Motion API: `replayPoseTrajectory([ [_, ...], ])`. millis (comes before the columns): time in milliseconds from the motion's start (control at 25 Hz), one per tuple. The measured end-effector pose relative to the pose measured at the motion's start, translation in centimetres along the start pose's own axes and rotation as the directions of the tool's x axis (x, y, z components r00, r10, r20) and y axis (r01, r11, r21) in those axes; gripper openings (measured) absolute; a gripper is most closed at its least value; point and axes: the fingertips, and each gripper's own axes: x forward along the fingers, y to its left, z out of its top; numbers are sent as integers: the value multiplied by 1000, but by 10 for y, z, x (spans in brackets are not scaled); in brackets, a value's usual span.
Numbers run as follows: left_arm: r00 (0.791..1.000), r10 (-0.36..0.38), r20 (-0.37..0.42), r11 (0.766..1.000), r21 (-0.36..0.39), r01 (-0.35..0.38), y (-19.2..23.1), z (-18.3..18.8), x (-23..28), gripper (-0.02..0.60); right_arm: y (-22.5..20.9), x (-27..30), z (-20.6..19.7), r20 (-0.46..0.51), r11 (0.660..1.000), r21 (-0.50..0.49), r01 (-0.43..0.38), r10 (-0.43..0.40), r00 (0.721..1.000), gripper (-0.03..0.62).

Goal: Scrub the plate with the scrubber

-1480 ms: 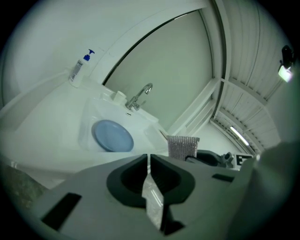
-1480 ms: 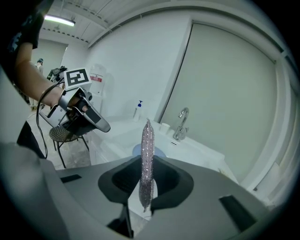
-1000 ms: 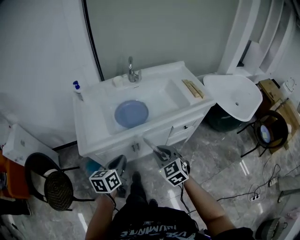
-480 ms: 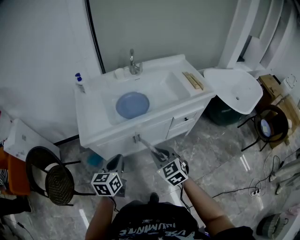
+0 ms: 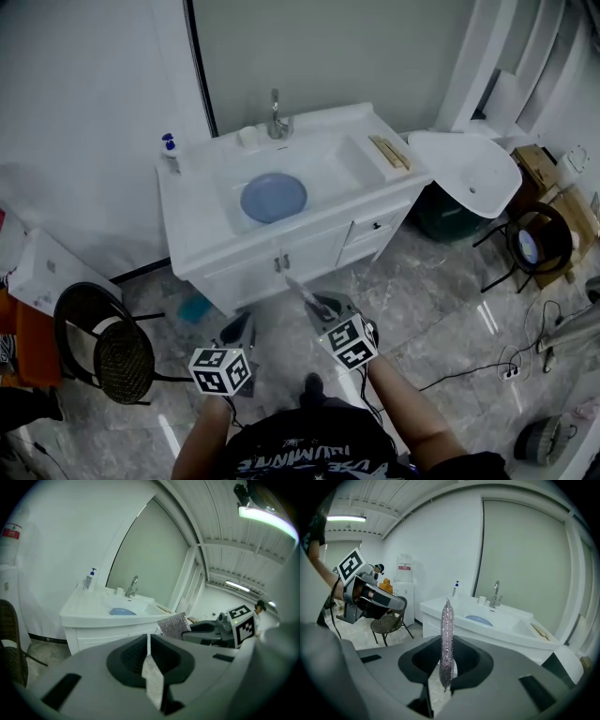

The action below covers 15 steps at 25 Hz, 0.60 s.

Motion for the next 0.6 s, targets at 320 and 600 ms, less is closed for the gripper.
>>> replayPoseTrajectory([
  [320,999,-41,-9,999,-4,41,3,-23,-39,32,54,-17,0,-16,1000,1,-2,2,1000,77],
  [600,998,-62,-15,998,-18,62,1,-42,-60,32,86,-34,-5,-30,1000,-2,-2,2,1000,77],
])
